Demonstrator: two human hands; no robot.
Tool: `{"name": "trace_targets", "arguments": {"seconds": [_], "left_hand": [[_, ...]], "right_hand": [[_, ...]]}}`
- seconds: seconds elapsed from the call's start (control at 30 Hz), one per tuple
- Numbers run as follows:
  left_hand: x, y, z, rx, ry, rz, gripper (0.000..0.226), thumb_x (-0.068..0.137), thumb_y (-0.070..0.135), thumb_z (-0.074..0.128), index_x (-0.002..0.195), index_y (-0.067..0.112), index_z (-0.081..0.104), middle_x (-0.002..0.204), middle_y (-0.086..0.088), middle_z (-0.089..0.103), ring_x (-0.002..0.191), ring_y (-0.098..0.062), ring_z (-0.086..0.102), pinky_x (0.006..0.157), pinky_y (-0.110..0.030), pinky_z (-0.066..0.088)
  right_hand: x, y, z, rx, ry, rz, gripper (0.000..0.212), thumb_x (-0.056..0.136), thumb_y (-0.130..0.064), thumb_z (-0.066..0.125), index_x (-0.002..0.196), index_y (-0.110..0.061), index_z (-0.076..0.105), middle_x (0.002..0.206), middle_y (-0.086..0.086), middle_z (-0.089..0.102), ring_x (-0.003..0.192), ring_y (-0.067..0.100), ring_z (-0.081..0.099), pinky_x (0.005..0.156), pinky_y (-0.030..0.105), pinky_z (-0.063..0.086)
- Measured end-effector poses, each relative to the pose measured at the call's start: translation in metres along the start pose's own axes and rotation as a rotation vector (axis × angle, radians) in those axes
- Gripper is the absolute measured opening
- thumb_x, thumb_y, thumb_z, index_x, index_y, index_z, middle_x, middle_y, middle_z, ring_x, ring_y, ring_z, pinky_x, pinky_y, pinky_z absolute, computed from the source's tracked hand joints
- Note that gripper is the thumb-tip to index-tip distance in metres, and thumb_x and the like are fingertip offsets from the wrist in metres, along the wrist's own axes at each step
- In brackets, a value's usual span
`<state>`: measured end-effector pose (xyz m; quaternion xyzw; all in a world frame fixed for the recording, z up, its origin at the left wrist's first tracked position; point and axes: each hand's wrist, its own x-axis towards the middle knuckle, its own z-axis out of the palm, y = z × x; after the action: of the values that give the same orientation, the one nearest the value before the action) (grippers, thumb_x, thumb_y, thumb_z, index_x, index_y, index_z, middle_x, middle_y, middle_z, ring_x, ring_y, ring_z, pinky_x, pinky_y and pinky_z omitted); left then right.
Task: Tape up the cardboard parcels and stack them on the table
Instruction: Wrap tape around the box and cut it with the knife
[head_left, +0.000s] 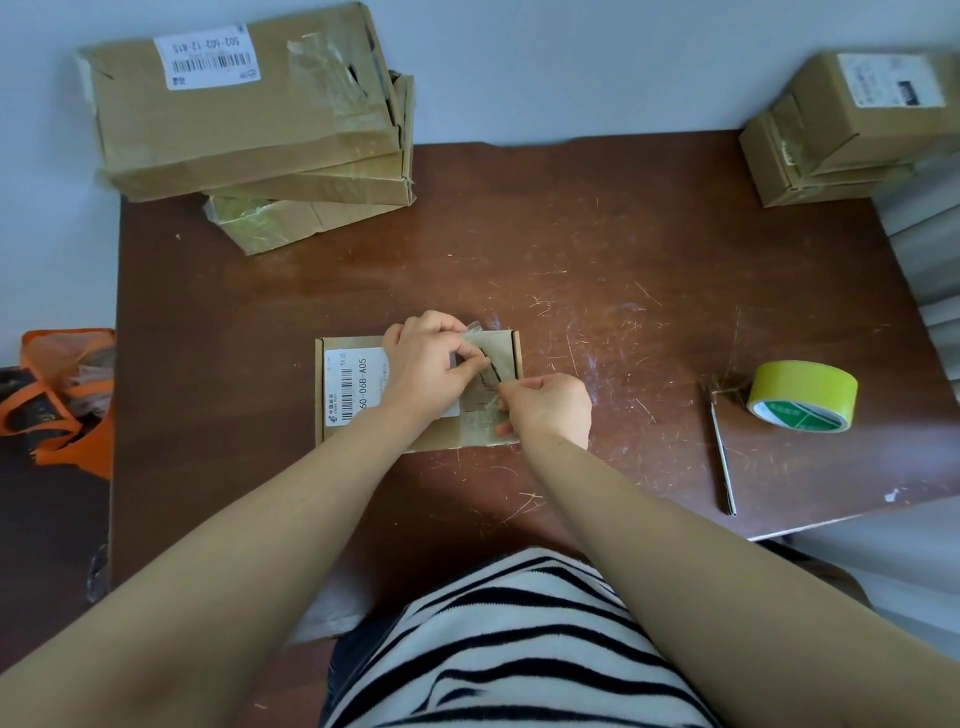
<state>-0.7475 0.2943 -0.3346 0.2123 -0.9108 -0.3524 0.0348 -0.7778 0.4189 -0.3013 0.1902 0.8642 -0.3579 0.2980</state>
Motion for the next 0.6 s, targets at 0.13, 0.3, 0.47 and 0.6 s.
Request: {"name": "trace_targets", "arguments": {"seconds": [0.13,0.3,0.47,0.6], "left_hand": [[-0.001,0.001,0.0,-0.003,0.004,0.005,0.01,0.082,0.03,0.072,0.079,0.021,0.076,0.113,0.003,0.06,0.108,-0.018,0.049,0.097,-0.029,0.015],[-0.003,0.002,0.0,-0.03,0.019,0.012,0.009,0.081,0.027,0.074,0.076,0.019,0.076,0.11,0.002,0.061,0.106,-0.019,0.05,0.096,-0.029,0.015],[-0.003,0.001,0.001,-0.02,0.022,0.02,0.01,0.08,0.027,0.074,0.077,0.019,0.076,0.109,0.002,0.061,0.104,-0.019,0.051,0.096,-0.029,0.016],[-0.003,0.0,0.001,-0.036,0.03,0.025,0.009,0.081,0.026,0.072,0.076,0.02,0.076,0.109,0.002,0.061,0.104,-0.018,0.051,0.094,-0.027,0.015]], "right_hand": [[0.001,-0.004,-0.001,-0.053,0.014,-0.011,0.015,0.077,-0.019,0.056,0.075,-0.015,0.07,0.041,-0.004,0.061,0.041,0.009,0.06,0.057,0.026,0.054],[0.009,-0.017,-0.011,-0.147,-0.073,0.038,0.008,0.078,-0.013,0.066,0.075,-0.006,0.068,0.045,0.002,0.064,0.041,0.013,0.064,0.055,0.027,0.055],[0.016,-0.022,-0.014,-0.354,-0.086,0.033,0.02,0.077,-0.03,0.068,0.079,-0.011,0.062,0.042,0.002,0.062,0.032,0.009,0.057,0.047,0.021,0.046],[0.02,-0.012,-0.031,-0.326,-0.174,0.071,0.046,0.07,-0.05,0.079,0.071,-0.007,0.061,0.052,0.004,0.067,0.039,0.013,0.061,0.041,0.018,0.046]]}}
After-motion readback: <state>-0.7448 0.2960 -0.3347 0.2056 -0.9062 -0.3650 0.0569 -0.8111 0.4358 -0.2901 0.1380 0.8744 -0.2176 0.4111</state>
